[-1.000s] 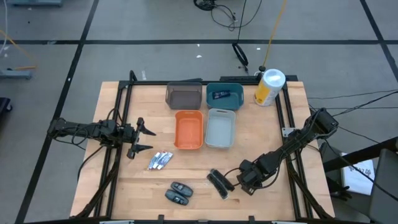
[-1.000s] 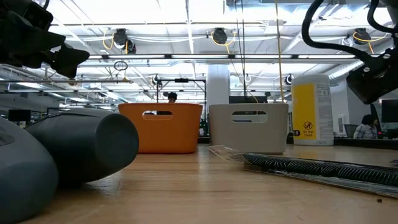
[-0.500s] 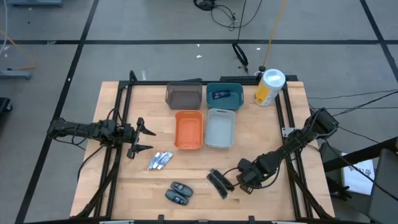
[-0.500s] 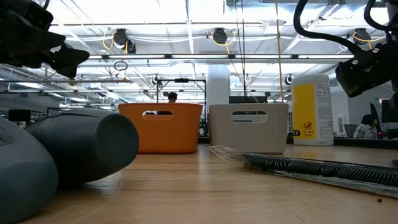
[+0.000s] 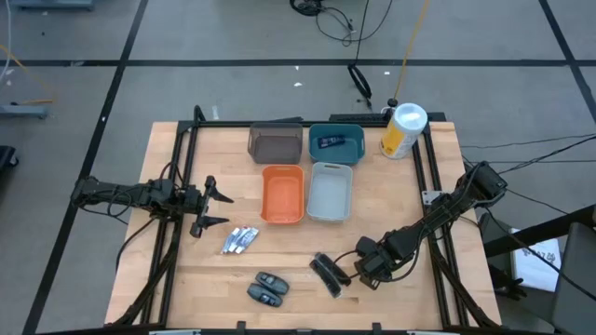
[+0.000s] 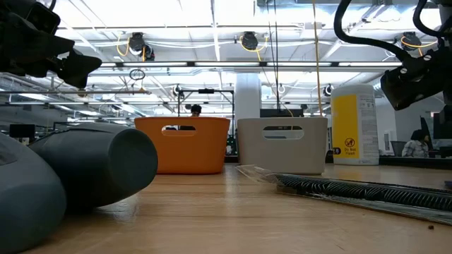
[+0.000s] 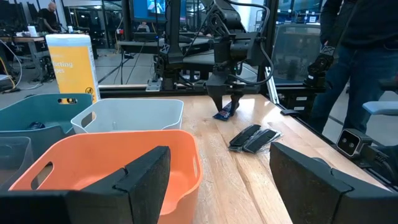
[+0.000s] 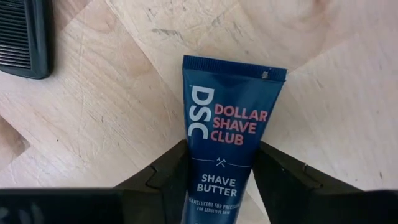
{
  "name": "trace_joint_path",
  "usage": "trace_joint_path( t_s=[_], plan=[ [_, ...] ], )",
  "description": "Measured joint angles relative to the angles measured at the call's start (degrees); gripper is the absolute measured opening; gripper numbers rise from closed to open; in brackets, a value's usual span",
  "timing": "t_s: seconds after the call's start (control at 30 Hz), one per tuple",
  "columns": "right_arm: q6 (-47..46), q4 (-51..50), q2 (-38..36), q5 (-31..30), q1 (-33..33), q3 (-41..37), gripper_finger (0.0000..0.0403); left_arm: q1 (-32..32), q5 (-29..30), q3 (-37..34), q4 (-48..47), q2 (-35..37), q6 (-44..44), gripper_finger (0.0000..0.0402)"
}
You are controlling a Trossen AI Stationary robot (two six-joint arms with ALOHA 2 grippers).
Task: Pick & Place Travel size toiletries
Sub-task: Put the blue shave cream into the dark blue bin
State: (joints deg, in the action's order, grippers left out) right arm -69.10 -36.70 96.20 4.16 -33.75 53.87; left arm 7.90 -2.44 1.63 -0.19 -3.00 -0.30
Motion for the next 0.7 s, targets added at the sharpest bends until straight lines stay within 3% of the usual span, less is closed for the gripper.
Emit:
trace_joint_path(
  t_s=[0.27, 0.7],
  plan=[
    [0.1, 0.0, 0.0, -0.3, 0.0, 0.0, 0.0143, 0.0, 0.0, 0.0, 0.0, 0.0, 0.0, 0.0274],
    [4.8, -0.1, 0.0, -5.9, 0.0, 0.0, 0.0141, 0.0, 0.0, 0.0, 0.0, 0.0, 0.0, 0.0274]
  ],
)
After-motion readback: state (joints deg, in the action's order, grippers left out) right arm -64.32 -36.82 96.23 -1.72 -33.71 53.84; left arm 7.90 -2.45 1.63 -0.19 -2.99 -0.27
